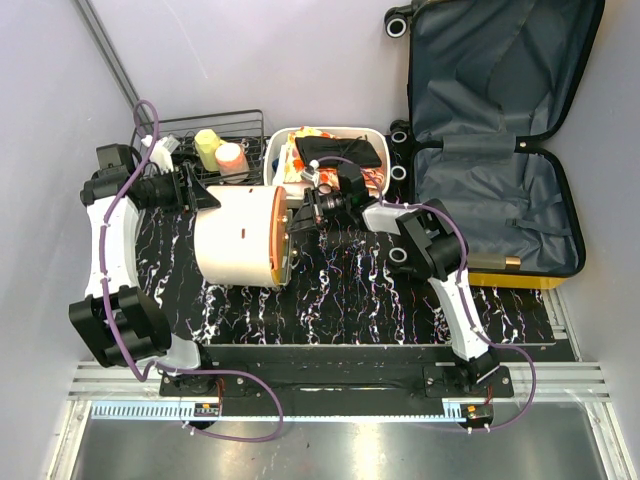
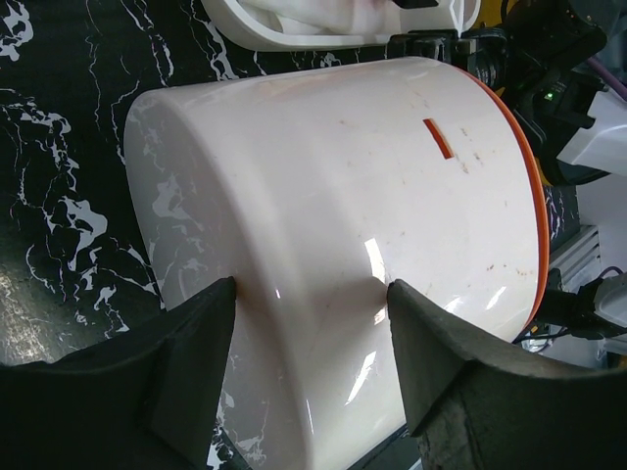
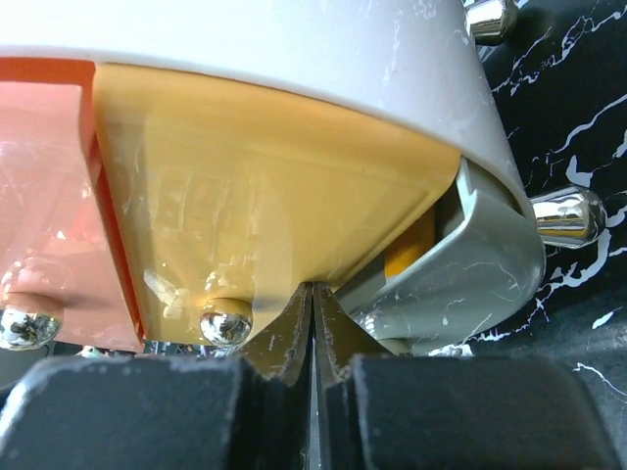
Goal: Open, take out, and arrange the luggage
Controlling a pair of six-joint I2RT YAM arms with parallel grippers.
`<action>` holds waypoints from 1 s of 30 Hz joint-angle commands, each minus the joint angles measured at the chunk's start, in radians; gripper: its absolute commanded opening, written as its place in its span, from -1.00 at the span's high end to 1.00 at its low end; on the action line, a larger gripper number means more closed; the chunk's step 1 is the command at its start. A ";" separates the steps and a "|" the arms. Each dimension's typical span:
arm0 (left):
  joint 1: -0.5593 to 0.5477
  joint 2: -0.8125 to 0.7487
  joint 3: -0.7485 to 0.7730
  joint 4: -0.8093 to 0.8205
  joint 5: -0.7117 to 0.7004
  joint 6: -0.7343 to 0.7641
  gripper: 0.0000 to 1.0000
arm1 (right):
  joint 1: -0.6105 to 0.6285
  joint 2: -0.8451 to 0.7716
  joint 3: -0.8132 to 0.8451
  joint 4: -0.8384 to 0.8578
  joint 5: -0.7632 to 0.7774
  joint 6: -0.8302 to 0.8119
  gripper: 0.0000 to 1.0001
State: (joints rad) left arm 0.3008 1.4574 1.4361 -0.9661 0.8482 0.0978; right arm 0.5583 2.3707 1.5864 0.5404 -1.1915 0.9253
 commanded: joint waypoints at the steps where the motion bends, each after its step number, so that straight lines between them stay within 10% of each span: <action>1: -0.029 -0.002 -0.048 -0.025 -0.023 0.042 -0.31 | 0.046 -0.046 -0.055 0.118 0.105 -0.022 0.86; 17: 0.032 0.014 -0.062 0.029 0.006 -0.047 -0.35 | 0.000 -0.435 -0.402 -0.180 0.424 -0.574 1.00; 30: 0.034 -0.008 -0.121 0.033 -0.006 -0.058 -0.34 | 0.071 -0.216 -0.266 -0.066 0.421 -0.379 1.00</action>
State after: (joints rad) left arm 0.3397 1.4479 1.3731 -0.9035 0.9070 0.0132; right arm 0.5911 2.1231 1.2270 0.3717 -0.7731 0.4843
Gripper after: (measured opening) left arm 0.678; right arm 0.007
